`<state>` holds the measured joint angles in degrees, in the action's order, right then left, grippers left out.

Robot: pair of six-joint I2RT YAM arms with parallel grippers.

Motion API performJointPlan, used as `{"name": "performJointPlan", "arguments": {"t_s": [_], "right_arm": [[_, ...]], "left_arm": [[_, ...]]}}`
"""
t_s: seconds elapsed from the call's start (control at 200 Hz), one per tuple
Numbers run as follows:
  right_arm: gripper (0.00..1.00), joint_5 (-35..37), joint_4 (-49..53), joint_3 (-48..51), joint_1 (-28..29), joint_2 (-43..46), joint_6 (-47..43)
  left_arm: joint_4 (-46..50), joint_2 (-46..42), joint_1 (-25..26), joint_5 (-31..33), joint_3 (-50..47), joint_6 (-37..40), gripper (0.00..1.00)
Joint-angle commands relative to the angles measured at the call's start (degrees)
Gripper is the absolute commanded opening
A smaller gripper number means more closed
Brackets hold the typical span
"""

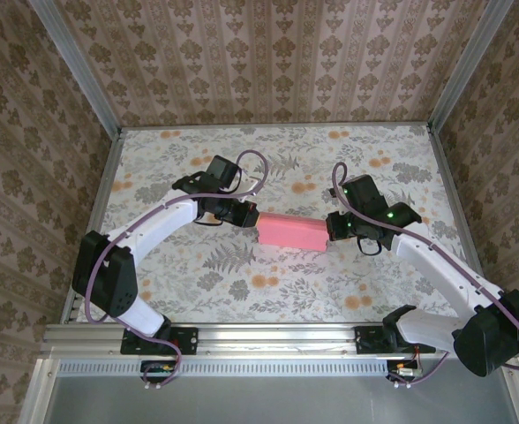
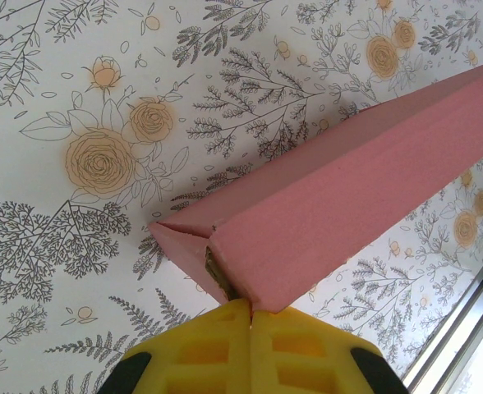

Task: Fold the paper box

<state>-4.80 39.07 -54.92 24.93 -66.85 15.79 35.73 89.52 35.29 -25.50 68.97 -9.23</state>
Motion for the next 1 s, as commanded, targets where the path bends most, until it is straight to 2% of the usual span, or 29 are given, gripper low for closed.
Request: {"name": "performJointPlan", "arguments": {"t_s": [0.0, 0.22, 0.59, 0.81, 0.995], "right_arm": [[0.00, 1.4, 0.3, 1.6, 0.7, 0.4, 0.7], [0.04, 3.5, 1.9, 3.2, 0.7, 2.1, 0.6], [0.23, -0.3, 1.9, -1.5, 0.1, 5.0, 1.6], [0.20, -1.0, -1.1, -3.4, -0.1, 1.9, 2.4], [0.10, -0.9, -3.3, -3.5, -0.1, -1.3, 2.7]], "left_arm": [[4.7, 1.3, 1.0, 1.5, -0.8, 0.1, 0.00], [5.2, 1.2, 1.1, 2.2, -0.9, 0.3, 0.00], [5.8, 2.0, 2.0, 3.9, -0.4, 0.5, 0.00], [5.8, 1.9, 2.0, 4.0, -0.3, 0.5, 0.00], [6.0, 1.6, 2.0, 4.2, -0.2, 0.4, 0.00]]}}
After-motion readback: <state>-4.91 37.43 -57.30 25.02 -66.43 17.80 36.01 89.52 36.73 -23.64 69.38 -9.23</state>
